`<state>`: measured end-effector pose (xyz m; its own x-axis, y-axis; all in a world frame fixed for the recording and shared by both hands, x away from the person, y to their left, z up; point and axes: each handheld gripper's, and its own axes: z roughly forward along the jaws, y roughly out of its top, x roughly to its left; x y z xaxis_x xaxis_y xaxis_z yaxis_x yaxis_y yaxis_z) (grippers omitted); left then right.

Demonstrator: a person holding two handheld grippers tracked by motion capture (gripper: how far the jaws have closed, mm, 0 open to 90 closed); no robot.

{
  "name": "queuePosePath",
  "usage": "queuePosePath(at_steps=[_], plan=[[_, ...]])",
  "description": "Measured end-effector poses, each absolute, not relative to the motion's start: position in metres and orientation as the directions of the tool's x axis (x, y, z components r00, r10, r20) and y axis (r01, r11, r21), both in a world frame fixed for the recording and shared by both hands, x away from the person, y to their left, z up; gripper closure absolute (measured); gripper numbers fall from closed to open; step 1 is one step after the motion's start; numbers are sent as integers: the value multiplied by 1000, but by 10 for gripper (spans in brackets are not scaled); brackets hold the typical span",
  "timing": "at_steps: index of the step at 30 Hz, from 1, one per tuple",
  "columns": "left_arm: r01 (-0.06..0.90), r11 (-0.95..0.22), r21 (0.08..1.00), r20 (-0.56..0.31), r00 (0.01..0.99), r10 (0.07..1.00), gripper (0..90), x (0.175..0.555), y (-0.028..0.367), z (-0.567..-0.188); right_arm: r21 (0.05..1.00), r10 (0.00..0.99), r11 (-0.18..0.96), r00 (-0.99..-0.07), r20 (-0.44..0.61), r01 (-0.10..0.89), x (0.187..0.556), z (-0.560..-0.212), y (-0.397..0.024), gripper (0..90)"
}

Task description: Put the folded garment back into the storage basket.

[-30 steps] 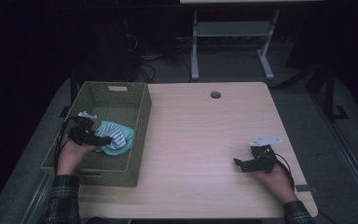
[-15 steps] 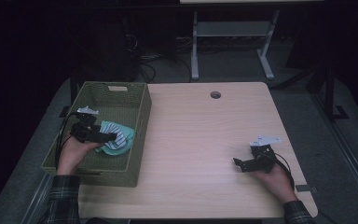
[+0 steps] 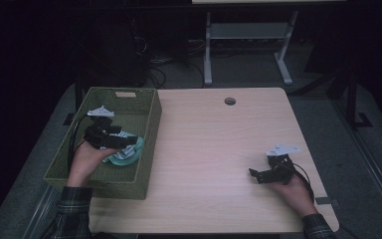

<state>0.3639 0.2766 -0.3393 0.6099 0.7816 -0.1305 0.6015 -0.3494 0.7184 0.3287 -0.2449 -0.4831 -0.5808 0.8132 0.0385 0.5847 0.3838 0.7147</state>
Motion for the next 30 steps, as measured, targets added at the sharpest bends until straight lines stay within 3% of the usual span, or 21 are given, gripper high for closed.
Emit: queuePosePath(at_steps=[13,30], plan=[[554,-374,744,-138,675,724,148,360,232,-331,715,813,384,-581,38,584,329,-483,-245,65],[492,-441,751,-112,752,649,148,354,162,-348,715,813,384,-581,38,584,329,-483,-245,65]])
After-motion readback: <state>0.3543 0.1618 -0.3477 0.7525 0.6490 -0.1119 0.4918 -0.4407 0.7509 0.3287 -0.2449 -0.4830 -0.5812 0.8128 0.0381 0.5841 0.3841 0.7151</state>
